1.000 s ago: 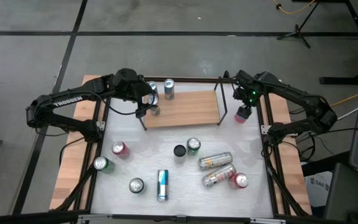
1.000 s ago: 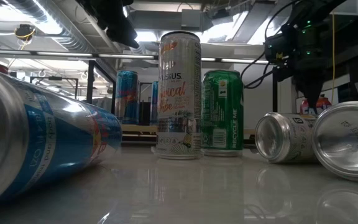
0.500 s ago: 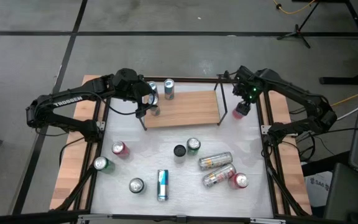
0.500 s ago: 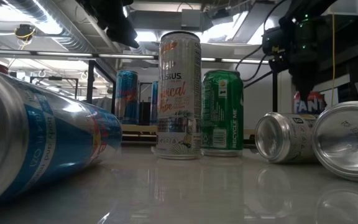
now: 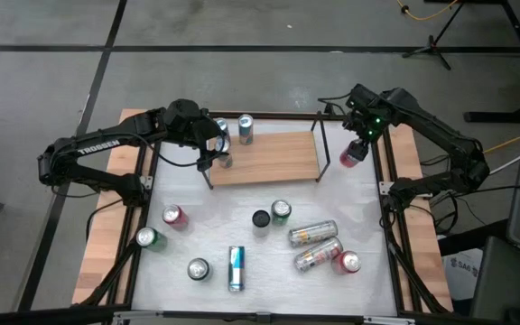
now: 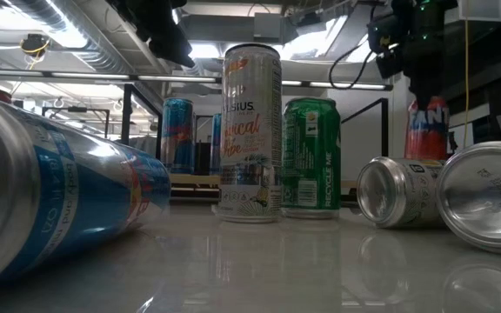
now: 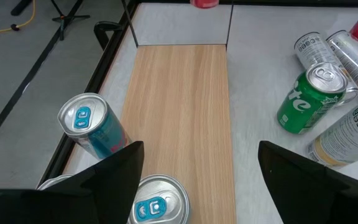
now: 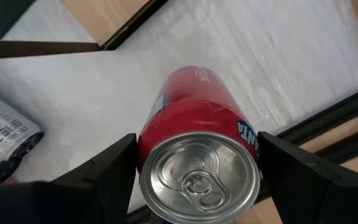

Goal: Sort soda cans
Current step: Put the orange soda can on the shelf

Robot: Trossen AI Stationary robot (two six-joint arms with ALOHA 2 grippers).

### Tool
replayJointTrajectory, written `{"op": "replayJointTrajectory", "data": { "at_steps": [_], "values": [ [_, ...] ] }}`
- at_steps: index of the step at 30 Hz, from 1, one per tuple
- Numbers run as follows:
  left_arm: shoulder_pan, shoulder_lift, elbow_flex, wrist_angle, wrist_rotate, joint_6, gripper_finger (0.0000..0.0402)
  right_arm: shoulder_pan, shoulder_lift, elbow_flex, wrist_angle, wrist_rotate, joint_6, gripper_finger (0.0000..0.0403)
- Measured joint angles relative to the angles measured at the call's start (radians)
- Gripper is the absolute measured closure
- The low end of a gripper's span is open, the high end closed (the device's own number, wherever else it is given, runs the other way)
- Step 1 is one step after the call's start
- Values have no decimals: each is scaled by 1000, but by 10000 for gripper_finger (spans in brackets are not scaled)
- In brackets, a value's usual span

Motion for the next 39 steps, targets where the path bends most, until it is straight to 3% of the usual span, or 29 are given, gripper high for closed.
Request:
{"op": "replayJointTrajectory", "data": {
  "at_steps": [9, 29, 39],
  "values": [
    [0, 0, 0, 0, 0, 0, 96, 32, 0, 15, -54, -48, 49, 114],
    [0, 0, 0, 0, 0, 0, 96, 519, 0, 15, -30, -54, 361, 114],
    [0, 0, 0, 1, 0, 0, 96, 644, 0, 15, 130, -147, 472, 114]
  ]
}}
